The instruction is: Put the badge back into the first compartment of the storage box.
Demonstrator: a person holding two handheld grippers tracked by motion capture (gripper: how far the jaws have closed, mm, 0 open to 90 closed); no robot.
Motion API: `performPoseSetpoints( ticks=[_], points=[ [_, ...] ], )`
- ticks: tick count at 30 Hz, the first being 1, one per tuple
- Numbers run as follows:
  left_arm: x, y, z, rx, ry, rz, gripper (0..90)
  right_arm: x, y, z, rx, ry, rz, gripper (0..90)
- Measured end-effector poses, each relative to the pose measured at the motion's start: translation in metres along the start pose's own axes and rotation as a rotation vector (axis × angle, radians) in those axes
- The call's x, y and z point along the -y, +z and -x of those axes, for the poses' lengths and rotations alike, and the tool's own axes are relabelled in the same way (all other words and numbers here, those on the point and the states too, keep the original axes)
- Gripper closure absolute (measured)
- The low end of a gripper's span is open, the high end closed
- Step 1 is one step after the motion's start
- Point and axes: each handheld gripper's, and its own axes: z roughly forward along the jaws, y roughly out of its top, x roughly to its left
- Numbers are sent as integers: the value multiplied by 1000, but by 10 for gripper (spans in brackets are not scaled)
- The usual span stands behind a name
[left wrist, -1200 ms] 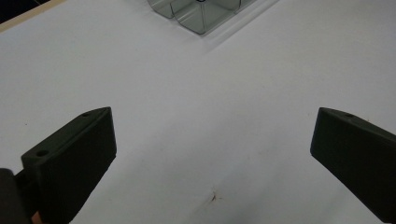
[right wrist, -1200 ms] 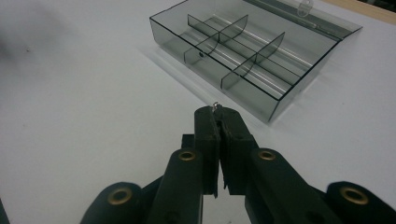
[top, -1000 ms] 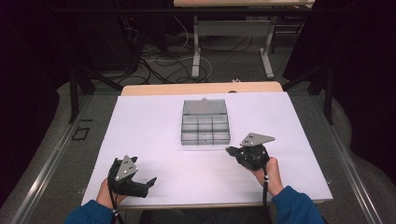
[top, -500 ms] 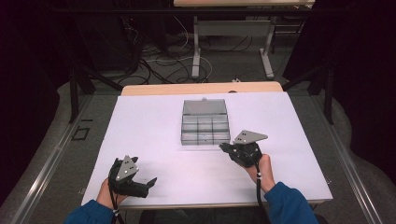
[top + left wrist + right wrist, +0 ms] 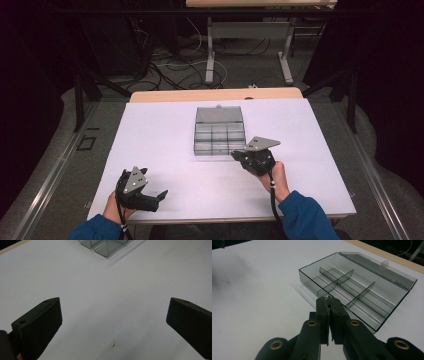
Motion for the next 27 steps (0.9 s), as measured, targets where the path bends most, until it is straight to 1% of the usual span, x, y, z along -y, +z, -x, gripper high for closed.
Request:
performPoseSetpoints(
  ticks=[1,2,3,4,6,8,10,11,13,14,15,17,18,19,21,24,25,26,27],
  points=[
    [0,0,0,0,-1,2,2,-1,0,-1,-2,-3,-12,870],
    [0,0,0,1,-3,-5,2,-1,0,-1,4,-7,-6,870],
    [0,0,-1,1,-4,-5,2,-1,0,-2,-1,-13,-10,870],
    [0,0,-1,-1,-3,-6,1,-2,0,-4,9,-37,-7,871],
    [0,0,0,-3,-5,-3,1,-3,-1,-5,3,-40,-7,870],
    [0,0,0,-4,-7,0,1,-4,0,-6,7,-36,3,870],
    [0,0,0,-3,-3,-7,1,-6,0,-5,-3,-31,1,871],
    [0,0,0,-5,-7,0,1,-7,1,-5,0,-32,9,870],
    [0,0,0,-3,-5,-4,1,-9,2,-5,-8,-27,8,871],
    [0,0,0,-3,-4,-4,1,-10,3,-4,-9,-33,14,870],
    [0,0,0,-3,-5,-3,1,-11,4,-3,-15,-30,13,871],
    [0,0,0,-3,-7,-1,1,-12,5,-3,-13,-22,14,871],
    [0,0,0,-3,-8,-1,1,-13,5,-3,-19,-18,1,870],
    [0,0,0,-3,-7,-1,1,-14,7,-2,-21,-20,16,871],
    [0,0,0,-2,-7,-1,1,-14,7,-2,-26,-17,5,871],
    [-1,0,0,-1,-2,-5,1,-16,11,-1,-38,-13,-5,871],
    [-1,0,0,0,-2,-2,1,-17,11,0,-43,-13,-18,871],
    [-1,1,0,1,-2,-3,1,-19,16,-1,-51,-8,-21,871],
    [-1,1,0,1,-2,-3,1,-19,16,-1,-51,-8,-21,871]
  ],
)
